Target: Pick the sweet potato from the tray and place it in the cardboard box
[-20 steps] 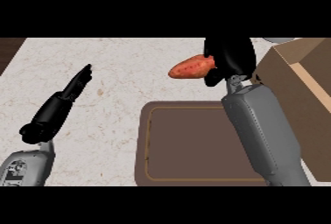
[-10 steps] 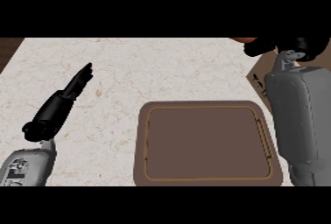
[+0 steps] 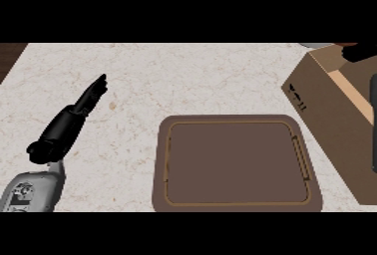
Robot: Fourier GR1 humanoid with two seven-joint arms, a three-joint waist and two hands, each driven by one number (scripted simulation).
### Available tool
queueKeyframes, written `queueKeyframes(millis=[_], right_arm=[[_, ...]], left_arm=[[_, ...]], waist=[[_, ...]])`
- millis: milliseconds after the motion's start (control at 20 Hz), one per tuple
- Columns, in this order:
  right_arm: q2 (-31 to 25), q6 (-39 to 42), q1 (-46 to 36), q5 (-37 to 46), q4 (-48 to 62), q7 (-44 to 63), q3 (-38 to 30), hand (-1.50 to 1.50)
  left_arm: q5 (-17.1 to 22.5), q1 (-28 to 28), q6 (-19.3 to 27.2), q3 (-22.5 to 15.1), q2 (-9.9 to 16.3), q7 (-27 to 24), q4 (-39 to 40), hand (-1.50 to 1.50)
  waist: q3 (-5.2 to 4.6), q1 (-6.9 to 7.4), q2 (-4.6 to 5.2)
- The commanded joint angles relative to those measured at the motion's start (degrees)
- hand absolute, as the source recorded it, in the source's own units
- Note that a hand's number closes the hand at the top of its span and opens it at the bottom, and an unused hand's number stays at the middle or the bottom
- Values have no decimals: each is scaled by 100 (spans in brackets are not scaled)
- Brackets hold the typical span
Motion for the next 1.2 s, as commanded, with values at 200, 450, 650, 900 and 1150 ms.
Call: queueKeyframes(millis=[200,450,650,900,1150], right_arm=[[-978,1645,191,-895,1054,-524,-752,150],[-1244,1774,350,-1010,1874,-1058,-709,150],[-1648,2267,706,-1065,2330,-1252,-801,150],[-1574,2698,871,-1660,1971,-2072,-782,-150],[-1267,1618,596,-2374,1652,-2674,-1574,-150]], left_arm=[[51,-115,-35,23,-24,257,-84,0],[-93,-138,-27,-34,-64,-38,177,0],[179,-115,-206,143,100,486,-414,0],[-167,92,51,-72,-118,273,-408,0],[24,-172,-142,112,27,197,-79,0]], waist=[[2,-30,-6],[0,27,21],[4,61,12],[1,18,-12],[10,-15,-15]])
